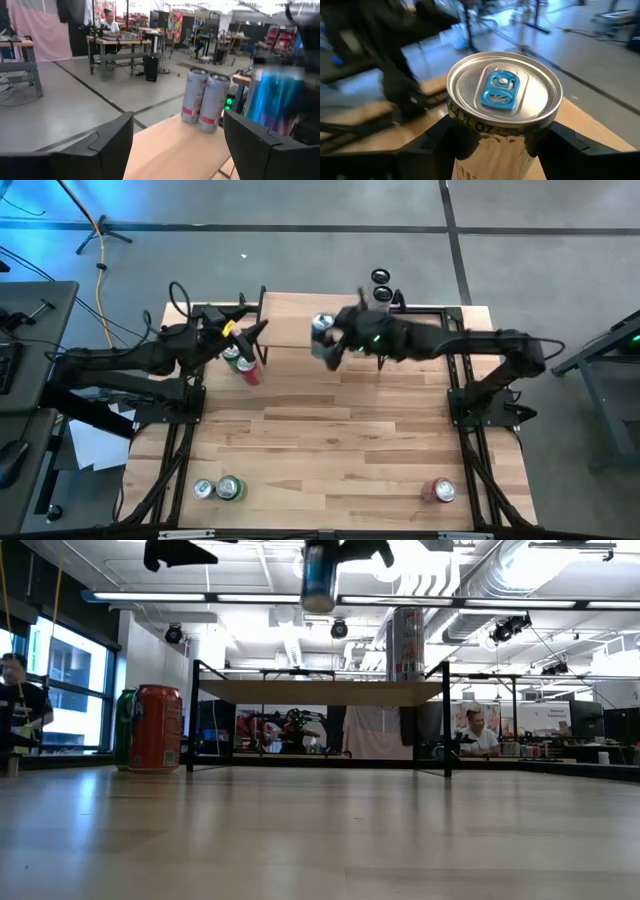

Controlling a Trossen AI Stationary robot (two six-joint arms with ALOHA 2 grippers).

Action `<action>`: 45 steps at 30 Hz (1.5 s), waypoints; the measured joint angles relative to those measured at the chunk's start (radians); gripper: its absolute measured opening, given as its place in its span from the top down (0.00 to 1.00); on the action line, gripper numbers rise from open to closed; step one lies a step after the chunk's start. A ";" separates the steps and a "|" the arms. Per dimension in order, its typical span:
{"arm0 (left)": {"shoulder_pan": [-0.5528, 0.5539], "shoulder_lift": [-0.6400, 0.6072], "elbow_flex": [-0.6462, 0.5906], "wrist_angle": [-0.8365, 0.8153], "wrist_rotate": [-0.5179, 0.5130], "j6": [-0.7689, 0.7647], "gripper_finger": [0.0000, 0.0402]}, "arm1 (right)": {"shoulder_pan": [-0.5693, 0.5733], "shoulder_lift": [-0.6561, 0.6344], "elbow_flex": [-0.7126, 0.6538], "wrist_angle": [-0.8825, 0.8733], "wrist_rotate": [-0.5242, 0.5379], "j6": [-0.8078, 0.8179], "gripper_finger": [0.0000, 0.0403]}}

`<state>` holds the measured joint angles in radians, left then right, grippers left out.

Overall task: Place canned beverage on shelf
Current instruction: Put the top blue soda can onto the shelf

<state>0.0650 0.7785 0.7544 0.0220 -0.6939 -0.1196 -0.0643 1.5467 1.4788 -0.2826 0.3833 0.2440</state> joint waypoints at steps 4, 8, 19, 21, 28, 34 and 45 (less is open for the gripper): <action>0.000 -0.009 0.000 -0.001 -0.003 0.000 0.35 | 0.031 0.088 0.000 0.063 0.196 -0.003 0.49; 0.000 -0.005 0.000 -0.001 -0.003 -0.003 0.35 | 0.022 0.179 0.000 0.118 0.361 0.046 0.49; -0.001 -0.013 0.000 -0.001 0.002 -0.053 0.35 | 0.003 0.277 -0.001 0.190 0.490 0.052 0.49; -0.001 -0.013 0.000 -0.004 0.002 -0.053 0.35 | -0.001 0.282 -0.001 0.177 0.484 0.053 0.49; -0.001 -0.019 0.000 -0.001 0.002 -0.053 0.35 | -0.023 0.288 -0.001 0.137 0.474 0.106 0.38; 0.000 -0.018 0.000 -0.002 0.002 -0.053 0.35 | -0.048 0.289 -0.001 0.132 0.474 0.117 0.35; 0.000 -0.018 0.000 -0.002 0.002 -0.053 0.35 | -0.054 0.289 -0.001 0.131 0.475 0.121 0.34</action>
<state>0.0650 0.7605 0.7544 0.0196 -0.6917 -0.1726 -0.1181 1.8359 1.4780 -0.1520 0.8579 0.3647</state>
